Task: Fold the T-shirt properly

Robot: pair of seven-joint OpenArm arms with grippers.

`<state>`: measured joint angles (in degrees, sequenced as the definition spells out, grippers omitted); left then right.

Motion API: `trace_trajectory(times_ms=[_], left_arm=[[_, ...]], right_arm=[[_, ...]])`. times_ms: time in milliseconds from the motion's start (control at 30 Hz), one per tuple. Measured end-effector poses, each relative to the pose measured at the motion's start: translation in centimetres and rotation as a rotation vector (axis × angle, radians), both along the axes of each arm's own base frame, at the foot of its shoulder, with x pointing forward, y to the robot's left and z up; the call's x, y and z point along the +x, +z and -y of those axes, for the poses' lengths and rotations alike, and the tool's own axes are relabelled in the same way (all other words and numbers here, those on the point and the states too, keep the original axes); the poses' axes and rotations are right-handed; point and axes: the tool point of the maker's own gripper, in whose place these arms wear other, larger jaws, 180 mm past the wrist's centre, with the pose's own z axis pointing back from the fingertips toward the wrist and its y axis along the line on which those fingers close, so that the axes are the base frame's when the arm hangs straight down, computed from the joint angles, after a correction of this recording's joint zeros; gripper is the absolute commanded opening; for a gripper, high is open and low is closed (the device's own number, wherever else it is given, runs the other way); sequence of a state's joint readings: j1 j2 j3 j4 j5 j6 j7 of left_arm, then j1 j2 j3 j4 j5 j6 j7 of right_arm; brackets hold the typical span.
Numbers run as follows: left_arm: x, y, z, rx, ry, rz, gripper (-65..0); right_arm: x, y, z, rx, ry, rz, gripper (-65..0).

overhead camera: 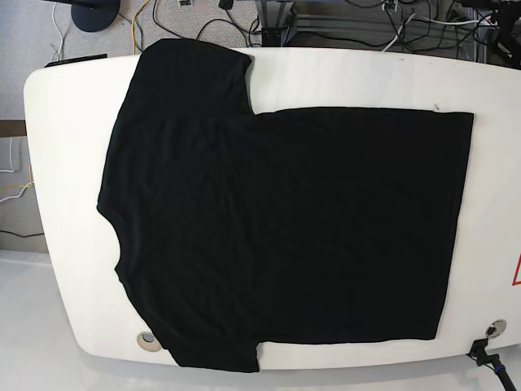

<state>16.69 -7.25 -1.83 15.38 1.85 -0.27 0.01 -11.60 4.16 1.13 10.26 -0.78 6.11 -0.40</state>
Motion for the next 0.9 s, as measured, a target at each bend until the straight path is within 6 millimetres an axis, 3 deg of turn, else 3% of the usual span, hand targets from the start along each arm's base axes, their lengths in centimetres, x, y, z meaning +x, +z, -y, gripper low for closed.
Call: trace_trajectory(times_ms=[33,67,100,167,233,267,300,367,467,533,567,633,733,833,867,900], left_arm=[[0.6,0.2,-0.2,0.002,0.000,0.044,-65.0],[1.0,0.4,-0.1,-0.007,0.006,0.067,-65.0],[0.5,0.7,-0.6,-0.002,0.003,0.070,-65.0],[-1.6,1.9,-2.5,0.034,0.005,0.061,-65.0],[-1.8,1.6,-1.9,0.015,0.003,0.029,-65.0],[-0.3,1.9,-1.2,-0.008,-0.013,0.113,-65.0],[0.8,2.1,-0.7,-0.036,-0.025,0.164,-65.0],[0.3,3.3,-1.9,-0.014,-0.054,0.176,-65.0],[-4.2,5.6,-4.6,0.030,-0.097,0.105,-65.0],[-6.4,6.9,-4.8,0.032,-0.126,0.067,-65.0],[-6.5,7.2,-4.3,0.018,-0.135,0.071,-65.0],[-5.4,8.1,-3.2,-0.018,-0.166,0.118,-65.0],[-5.2,9.9,-3.7,-0.019,-0.212,0.149,-65.0],[-7.3,12.4,-3.7,-0.029,-0.253,0.116,-65.0],[-7.5,13.0,-3.3,-0.039,-0.260,0.119,-65.0],[-6.4,13.1,-2.2,-0.071,-0.265,0.163,-65.0]], right_arm=[[0.3,0.1,0.5,-0.009,0.002,0.020,-65.0],[1.8,0.2,0.4,0.001,-0.003,0.092,-65.0],[2.0,0.4,0.9,-0.003,-0.003,0.112,-65.0],[0.0,1.1,2.1,-0.019,0.013,0.105,-65.0],[0.2,1.0,1.9,-0.013,0.012,0.105,-65.0],[0.5,1.2,2.0,-0.015,0.017,0.122,-65.0],[2.1,1.6,1.8,-0.004,0.010,0.205,-65.0],[2.9,2.1,2.2,-0.006,0.023,0.241,-65.0],[-0.3,3.7,4.8,-0.047,0.061,0.219,-65.0],[-3.1,4.9,6.0,-0.056,0.086,0.182,-65.0],[-4.0,5.4,6.1,-0.056,0.094,0.167,-65.0],[-3.9,6.4,6.1,-0.049,0.108,0.201,-65.0],[-3.1,8.1,6.9,-0.046,0.141,0.263,-65.0],[-5.5,10.5,8.1,-0.055,0.175,0.242,-65.0],[-6.6,11.3,8.0,-0.045,0.188,0.227,-65.0],[-7.5,12.1,7.8,-0.036,0.198,0.215,-65.0]])
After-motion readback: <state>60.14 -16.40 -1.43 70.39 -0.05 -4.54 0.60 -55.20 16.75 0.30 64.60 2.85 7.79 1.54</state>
